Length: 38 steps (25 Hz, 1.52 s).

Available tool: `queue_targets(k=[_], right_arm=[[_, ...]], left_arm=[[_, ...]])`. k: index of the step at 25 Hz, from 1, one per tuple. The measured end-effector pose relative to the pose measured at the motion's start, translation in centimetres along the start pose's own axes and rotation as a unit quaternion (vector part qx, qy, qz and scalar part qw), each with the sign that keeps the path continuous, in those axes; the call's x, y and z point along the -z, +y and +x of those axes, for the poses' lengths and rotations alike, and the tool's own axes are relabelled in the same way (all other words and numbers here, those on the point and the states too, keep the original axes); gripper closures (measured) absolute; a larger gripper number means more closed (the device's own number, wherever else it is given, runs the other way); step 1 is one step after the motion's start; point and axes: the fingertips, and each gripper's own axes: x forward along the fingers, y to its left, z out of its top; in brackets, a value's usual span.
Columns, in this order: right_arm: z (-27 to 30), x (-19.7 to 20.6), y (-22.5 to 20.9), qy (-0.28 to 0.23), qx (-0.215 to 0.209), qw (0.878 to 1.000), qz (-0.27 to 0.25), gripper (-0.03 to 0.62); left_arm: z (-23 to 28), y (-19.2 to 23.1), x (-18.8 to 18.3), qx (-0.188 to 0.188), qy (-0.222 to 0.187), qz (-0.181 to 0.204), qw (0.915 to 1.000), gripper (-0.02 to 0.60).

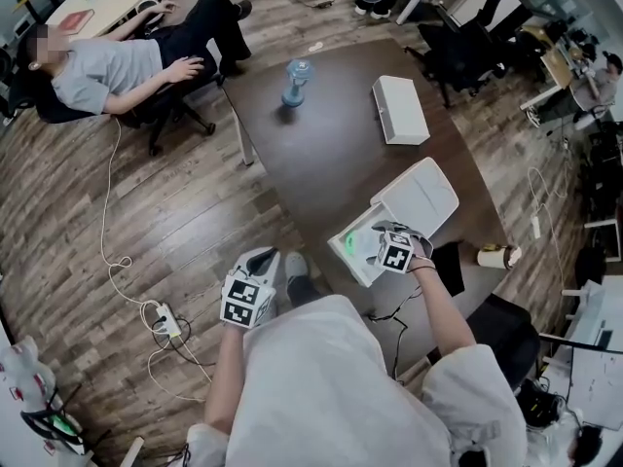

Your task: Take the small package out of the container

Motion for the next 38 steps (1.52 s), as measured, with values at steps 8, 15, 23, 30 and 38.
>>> queue_targets(k=[8, 15, 23, 30, 38], right_arm=[[2.6, -0.3, 0.5, 0.012, -0.029, 0.999, -0.012, 0.109], [3.1, -0.6, -0.3, 0.013, -0.021, 0.999, -0.027, 0.137], [3.1, -1.1, -0.3, 0.004, -0.021, 1.000, -0.016, 0.253], [2.6, -0.1, -0.5, 0.019, 0.000, 0.999, -0.030, 0.260], [2.3, -0.3, -0.2, 0.021, 0.009, 0.999, -0.026, 0.263]], left_arm=[[0.2, 0.3, 0.6, -0.015, 0.006, -0.010, 0.9998, 0.574], [0.3, -0.1, 1.2, -0.015, 0.020, -0.002, 0.9997, 0.574], [0.3, -0.2, 1.5, -0.016, 0.028, 0.003, 0.9995, 0.574], [0.2, -0.8, 1.3, -0.009, 0.025, 0.008, 0.9996, 0.574], [-0.6, -1.0, 2.2, -0.005, 0.027, 0.006, 0.9996, 0.574]])
